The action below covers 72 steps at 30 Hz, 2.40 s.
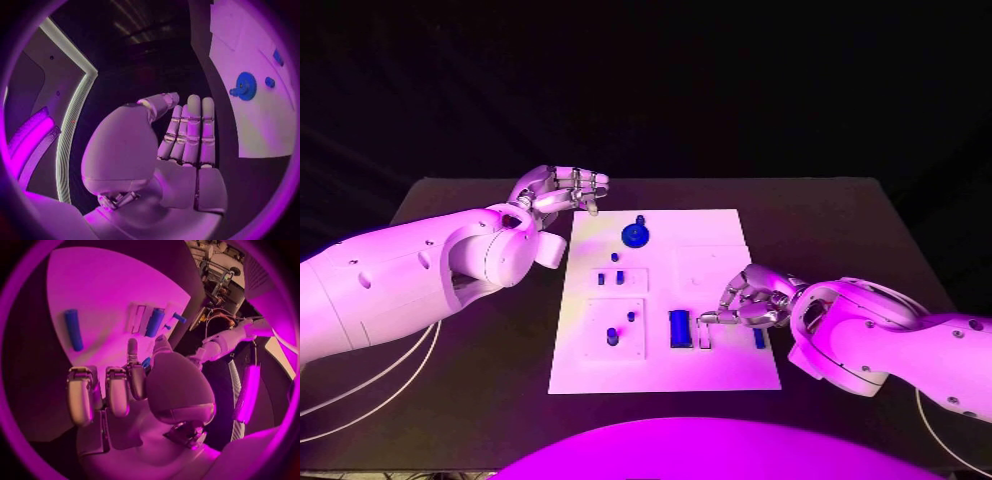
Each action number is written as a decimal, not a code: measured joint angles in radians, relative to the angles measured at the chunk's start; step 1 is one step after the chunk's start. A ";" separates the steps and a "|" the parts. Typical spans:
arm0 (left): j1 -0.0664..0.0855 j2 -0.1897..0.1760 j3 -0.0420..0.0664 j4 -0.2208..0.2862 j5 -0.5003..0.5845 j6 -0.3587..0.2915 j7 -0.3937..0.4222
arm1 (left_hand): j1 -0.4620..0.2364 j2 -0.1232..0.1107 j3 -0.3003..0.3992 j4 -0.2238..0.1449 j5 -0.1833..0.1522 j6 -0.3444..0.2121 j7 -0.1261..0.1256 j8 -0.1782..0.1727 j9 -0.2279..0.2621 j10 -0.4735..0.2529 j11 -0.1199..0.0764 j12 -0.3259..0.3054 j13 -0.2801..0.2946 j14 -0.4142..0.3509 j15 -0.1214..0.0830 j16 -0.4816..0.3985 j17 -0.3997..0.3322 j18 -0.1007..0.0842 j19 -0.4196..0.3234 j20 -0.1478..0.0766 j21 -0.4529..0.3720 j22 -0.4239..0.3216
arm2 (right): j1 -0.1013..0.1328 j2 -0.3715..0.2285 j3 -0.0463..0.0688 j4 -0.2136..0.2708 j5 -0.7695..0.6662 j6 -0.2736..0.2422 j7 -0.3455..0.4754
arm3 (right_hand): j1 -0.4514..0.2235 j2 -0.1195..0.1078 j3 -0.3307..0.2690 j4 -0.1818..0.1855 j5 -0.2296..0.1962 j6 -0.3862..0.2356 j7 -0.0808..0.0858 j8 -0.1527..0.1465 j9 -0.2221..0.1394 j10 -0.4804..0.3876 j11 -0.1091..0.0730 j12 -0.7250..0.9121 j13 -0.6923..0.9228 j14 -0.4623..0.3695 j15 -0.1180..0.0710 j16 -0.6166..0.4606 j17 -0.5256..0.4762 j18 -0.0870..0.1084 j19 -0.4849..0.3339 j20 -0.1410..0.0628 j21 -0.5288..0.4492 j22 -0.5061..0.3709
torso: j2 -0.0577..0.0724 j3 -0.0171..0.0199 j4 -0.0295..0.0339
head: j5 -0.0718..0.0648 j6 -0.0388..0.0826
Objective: Assemble the parts on the task board
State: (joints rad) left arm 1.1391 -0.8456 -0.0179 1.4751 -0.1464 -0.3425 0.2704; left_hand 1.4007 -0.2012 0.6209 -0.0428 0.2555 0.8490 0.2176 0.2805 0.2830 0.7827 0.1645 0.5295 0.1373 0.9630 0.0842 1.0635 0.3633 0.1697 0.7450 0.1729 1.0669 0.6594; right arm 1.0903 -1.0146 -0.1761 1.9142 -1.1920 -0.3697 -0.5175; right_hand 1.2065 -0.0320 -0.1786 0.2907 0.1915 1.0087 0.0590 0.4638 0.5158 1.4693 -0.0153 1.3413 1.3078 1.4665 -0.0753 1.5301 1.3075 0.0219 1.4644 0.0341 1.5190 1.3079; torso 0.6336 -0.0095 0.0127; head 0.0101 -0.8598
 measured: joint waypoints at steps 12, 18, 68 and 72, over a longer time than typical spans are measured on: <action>0.000 -0.005 0.000 0.007 0.000 0.001 0.005 | 0.000 0.000 0.000 0.000 0.000 0.000 0.000 0.000 0.000 0.000 0.000 0.000 -0.001 -0.004 -0.004 0.000 -0.001 0.000 -0.004 0.004 -0.006 -0.001 | 0.021 -0.141 0.000 0.003 -0.035 -0.018 0.012 | 0.026 -0.016 -0.003 -0.003 0.002 -0.015 0.009 -0.011 -0.002 -0.004 0.004 0.000 0.000 0.000 0.000 0.000 0.000 0.000 0.000 0.000 0.000 0.000 | 0.001 0.0006 -0.0012 | -0.037 0.005; 0.000 -0.004 0.000 0.009 0.000 0.002 0.007 | 0.000 0.000 0.000 0.000 0.000 0.000 0.000 0.000 0.000 0.000 0.000 0.000 -0.001 -0.004 -0.004 0.000 -0.001 0.000 -0.004 0.004 -0.006 -0.001 | -0.001 -0.165 -0.003 -0.002 -0.066 -0.008 0.010 | 0.034 -0.017 -0.003 -0.003 0.002 -0.015 0.009 -0.011 0.000 -0.004 0.004 -0.004 0.000 0.000 0.000 0.000 0.000 0.000 0.000 0.000 0.000 0.000 | 0.001 0.0012 -0.0012 | -0.046 0.006; 0.000 -0.005 0.000 0.009 0.000 0.004 0.009 | -0.004 0.004 0.000 0.000 0.000 0.000 0.000 0.000 0.001 -0.004 -0.004 0.005 -0.001 -0.004 -0.004 0.000 -0.001 0.000 -0.004 0.004 -0.006 -0.002 | -0.074 -0.085 0.000 -0.039 -0.222 0.042 0.002 | 0.288 -0.114 0.301 0.094 0.111 0.033 -0.011 -0.057 0.171 -0.005 -0.012 -0.024 -0.003 0.000 -0.011 0.004 0.000 0.000 0.000 -0.007 0.012 0.000 | 0.001 0.0000 0.0023 | -0.046 -0.005; 0.000 -0.005 0.000 0.009 0.000 0.004 0.009 | -0.004 0.004 0.000 0.000 0.000 0.000 0.000 0.000 0.001 -0.004 -0.004 0.005 -0.001 -0.004 -0.004 0.000 -0.001 0.000 -0.004 0.004 -0.006 -0.002 | -0.073 -0.089 -0.003 -0.030 -0.210 0.032 -0.001 | 0.255 -0.149 0.407 0.117 0.161 0.029 -0.007 -0.038 0.098 -0.005 -0.012 -0.027 0.000 0.000 -0.011 0.004 0.000 0.000 0.000 -0.007 0.012 0.000 | 0.000 -0.0001 0.0022 | -0.044 -0.003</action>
State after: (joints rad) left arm 1.1390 -0.8509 -0.0179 1.4843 -0.1461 -0.3380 0.2789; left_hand 1.3967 -0.1972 0.6209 -0.0428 0.2555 0.8489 0.2176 0.2804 0.2842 0.7792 0.1608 0.5342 0.1366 0.9594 0.0805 1.0635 0.3626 0.1697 0.7413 0.1766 1.0608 0.6574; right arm 1.0174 -1.1040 -0.1788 1.8839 -1.4020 -0.3382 -0.5189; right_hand 1.4616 -0.1808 0.2286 0.4076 0.3522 1.0374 0.0520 0.4261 0.6139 1.4648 -0.0272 1.3138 1.3075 1.4667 -0.0867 1.5338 1.3077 0.0221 1.4645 0.0268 1.5308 1.3080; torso 0.6341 -0.0096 0.0149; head -0.0343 -0.8630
